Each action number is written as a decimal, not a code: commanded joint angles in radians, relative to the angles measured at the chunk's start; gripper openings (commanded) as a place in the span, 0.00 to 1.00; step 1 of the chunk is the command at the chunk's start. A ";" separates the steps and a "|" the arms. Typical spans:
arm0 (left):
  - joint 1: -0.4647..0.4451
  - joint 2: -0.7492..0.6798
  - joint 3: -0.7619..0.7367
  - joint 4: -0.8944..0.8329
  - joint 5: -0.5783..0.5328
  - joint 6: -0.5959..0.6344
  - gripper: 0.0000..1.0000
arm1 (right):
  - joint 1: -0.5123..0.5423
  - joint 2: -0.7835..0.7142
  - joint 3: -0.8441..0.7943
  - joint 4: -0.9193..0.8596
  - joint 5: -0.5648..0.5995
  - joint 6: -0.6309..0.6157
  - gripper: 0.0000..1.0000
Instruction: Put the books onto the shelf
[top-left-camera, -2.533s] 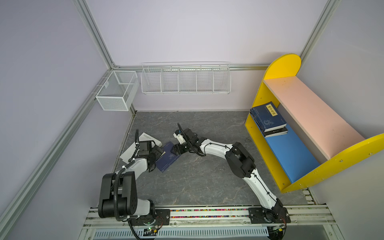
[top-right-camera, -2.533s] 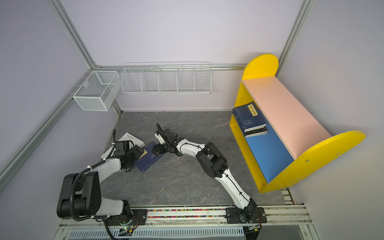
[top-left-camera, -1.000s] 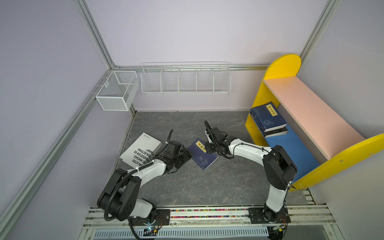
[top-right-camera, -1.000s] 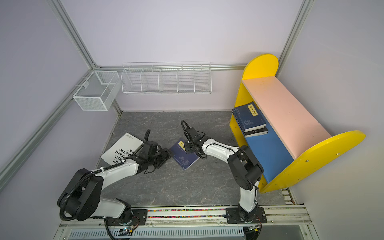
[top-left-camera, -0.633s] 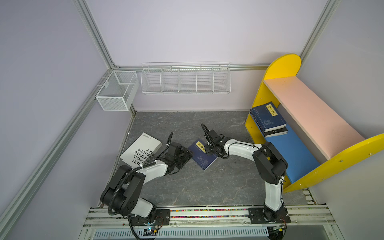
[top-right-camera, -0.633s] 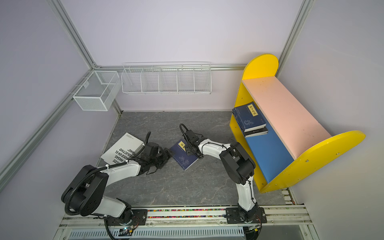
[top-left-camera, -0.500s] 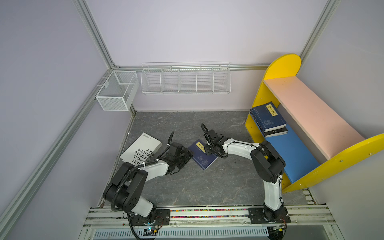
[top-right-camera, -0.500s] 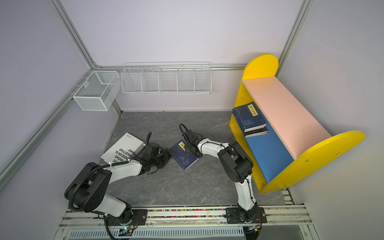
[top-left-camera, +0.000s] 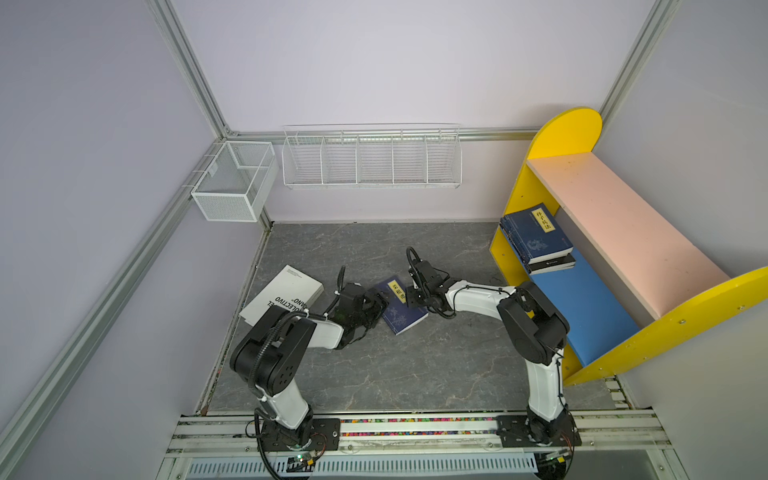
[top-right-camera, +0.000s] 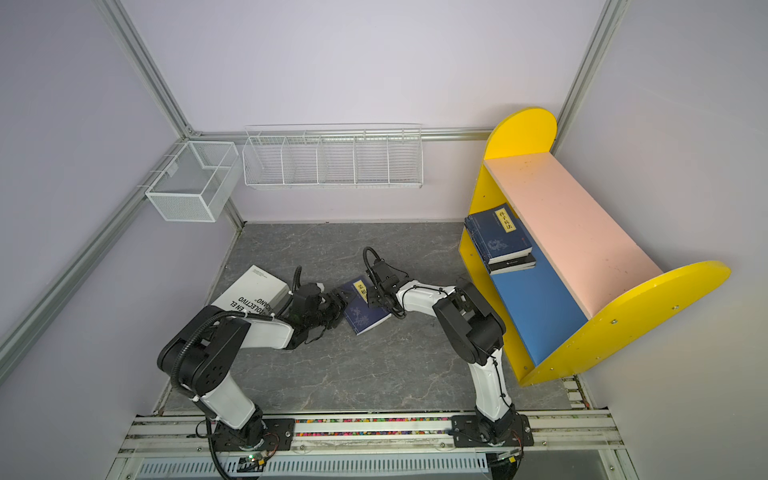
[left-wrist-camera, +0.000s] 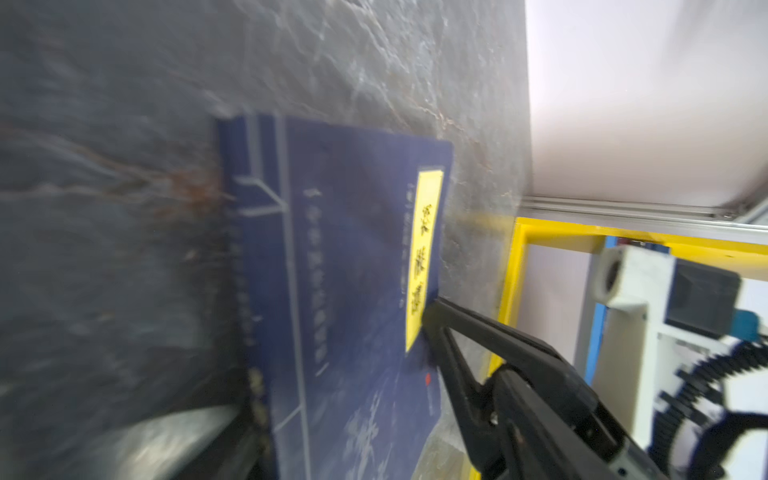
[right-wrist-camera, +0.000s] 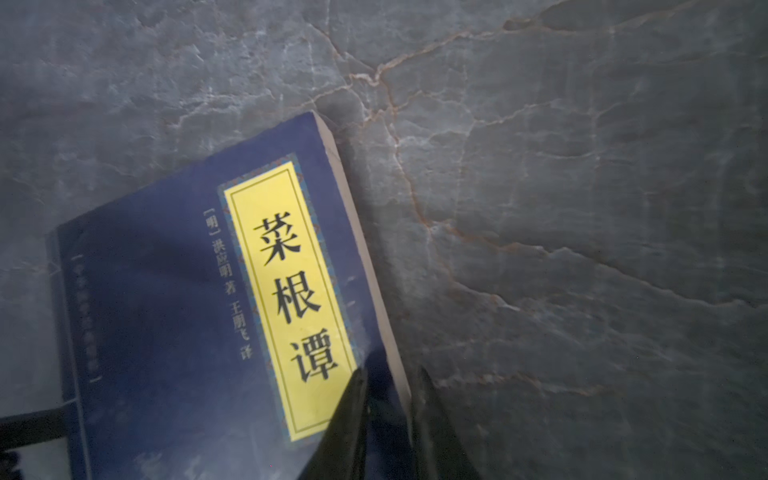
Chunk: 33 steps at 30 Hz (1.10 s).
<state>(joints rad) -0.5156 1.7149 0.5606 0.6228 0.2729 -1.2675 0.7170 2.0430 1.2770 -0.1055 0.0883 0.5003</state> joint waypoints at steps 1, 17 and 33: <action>-0.012 0.034 -0.025 0.146 0.042 -0.072 0.77 | 0.038 0.126 -0.081 -0.133 -0.162 0.055 0.21; -0.013 -0.058 -0.003 -0.053 0.016 0.004 0.26 | 0.031 0.056 -0.056 -0.148 -0.192 0.055 0.21; -0.012 -0.362 0.166 -0.510 -0.020 0.306 0.00 | -0.091 -0.418 -0.266 0.233 -0.383 0.261 0.82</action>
<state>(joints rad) -0.5247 1.4445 0.6502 0.2356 0.2665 -1.0943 0.6579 1.7298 1.0470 -0.0212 -0.2054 0.6609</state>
